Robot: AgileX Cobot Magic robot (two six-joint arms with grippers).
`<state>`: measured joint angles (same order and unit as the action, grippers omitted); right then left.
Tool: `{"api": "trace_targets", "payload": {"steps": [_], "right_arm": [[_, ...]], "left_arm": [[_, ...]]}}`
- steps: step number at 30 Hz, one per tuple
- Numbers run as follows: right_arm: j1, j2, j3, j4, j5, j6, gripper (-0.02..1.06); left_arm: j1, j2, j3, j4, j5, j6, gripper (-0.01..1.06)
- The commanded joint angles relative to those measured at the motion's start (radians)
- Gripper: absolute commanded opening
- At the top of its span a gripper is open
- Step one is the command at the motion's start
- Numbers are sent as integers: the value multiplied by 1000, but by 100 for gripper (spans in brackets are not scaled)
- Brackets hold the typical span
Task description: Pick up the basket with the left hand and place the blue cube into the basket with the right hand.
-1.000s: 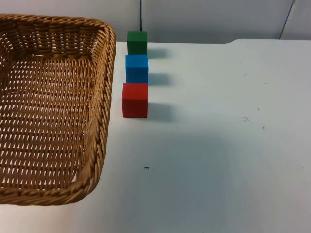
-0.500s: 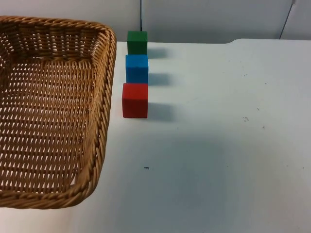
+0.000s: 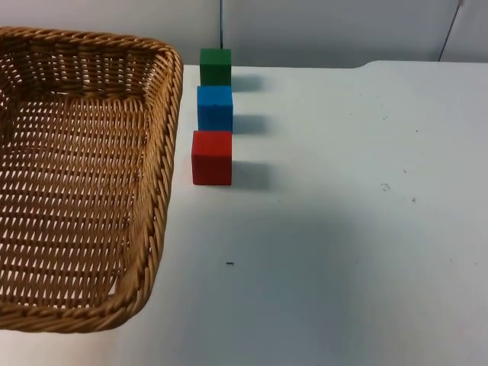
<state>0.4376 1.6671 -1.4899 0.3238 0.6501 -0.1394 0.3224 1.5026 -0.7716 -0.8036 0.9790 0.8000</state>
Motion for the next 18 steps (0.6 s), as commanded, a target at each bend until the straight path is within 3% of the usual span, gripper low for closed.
{"api": "trace_targets", "payload": {"steps": [1,3,4,7,18], "right_arm": [[42,88,-70,-133,-12,147,98],[75,172,-142,-252,-12,279,98],[75,172,-142,-252,-12,279,98],[107,314,-274,-307,-3,407,98],[123,592,-604,-350,130,526,98]], "left_arm": [[2,-3,-6,-24,26,-5,0],[2,-3,-6,-24,26,-5,0],[2,-3,-6,-24,26,-5,0],[2,-3,-6,-24,26,-9,0],[0,-3,-6,-18,30,-14,0]]}}
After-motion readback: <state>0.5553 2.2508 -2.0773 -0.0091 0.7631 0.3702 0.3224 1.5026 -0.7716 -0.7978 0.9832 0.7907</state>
